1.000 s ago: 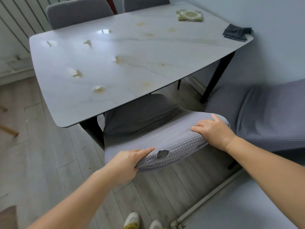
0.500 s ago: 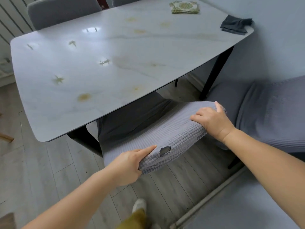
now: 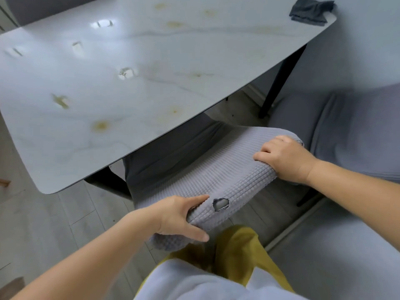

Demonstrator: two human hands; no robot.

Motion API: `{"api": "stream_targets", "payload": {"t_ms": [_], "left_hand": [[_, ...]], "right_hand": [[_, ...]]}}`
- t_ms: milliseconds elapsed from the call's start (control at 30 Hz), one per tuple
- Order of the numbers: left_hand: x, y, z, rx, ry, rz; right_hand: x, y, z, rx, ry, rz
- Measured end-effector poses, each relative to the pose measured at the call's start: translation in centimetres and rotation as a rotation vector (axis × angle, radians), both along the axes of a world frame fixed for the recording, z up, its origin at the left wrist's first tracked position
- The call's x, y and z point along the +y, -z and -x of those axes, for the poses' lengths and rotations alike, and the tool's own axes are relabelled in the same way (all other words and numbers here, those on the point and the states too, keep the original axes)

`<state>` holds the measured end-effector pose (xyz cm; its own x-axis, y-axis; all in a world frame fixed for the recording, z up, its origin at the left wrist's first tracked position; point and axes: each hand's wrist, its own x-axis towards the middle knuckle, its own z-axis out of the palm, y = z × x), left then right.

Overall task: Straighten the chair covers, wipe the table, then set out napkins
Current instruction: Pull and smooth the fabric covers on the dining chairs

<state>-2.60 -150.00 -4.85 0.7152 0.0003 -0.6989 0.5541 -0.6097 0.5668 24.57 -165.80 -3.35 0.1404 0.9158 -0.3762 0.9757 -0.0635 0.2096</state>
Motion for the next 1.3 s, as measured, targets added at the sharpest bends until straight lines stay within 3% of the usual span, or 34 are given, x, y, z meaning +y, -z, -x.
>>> {"api": "stream_targets", "payload": {"t_ms": [100,333,467,733,1300], "left_hand": [[0.4,0.1,-0.5,0.050,-0.120,0.056],[0.5,0.1,-1.4,0.104,-0.378,0.128],[-0.8,-0.7,-2.0,0.151,-0.469,0.131],[-4.0,-1.7,-3.4,0.171,-0.293,-0.123],[-3.6,-0.8,-3.5,0.190,-0.341,-0.106]], "right_hand": [[0.9,-0.1,-0.7,0.043,-0.067,0.100],[2.9,-0.3,-2.2,0.345,-0.212,0.309],[3.4,-0.1,-2.9,0.431,-0.299,0.333],[5.3,-0.1,-3.1,0.512,-0.346,0.541],[5.5,-1.0,-3.2,0.551,-0.345,0.543]]}}
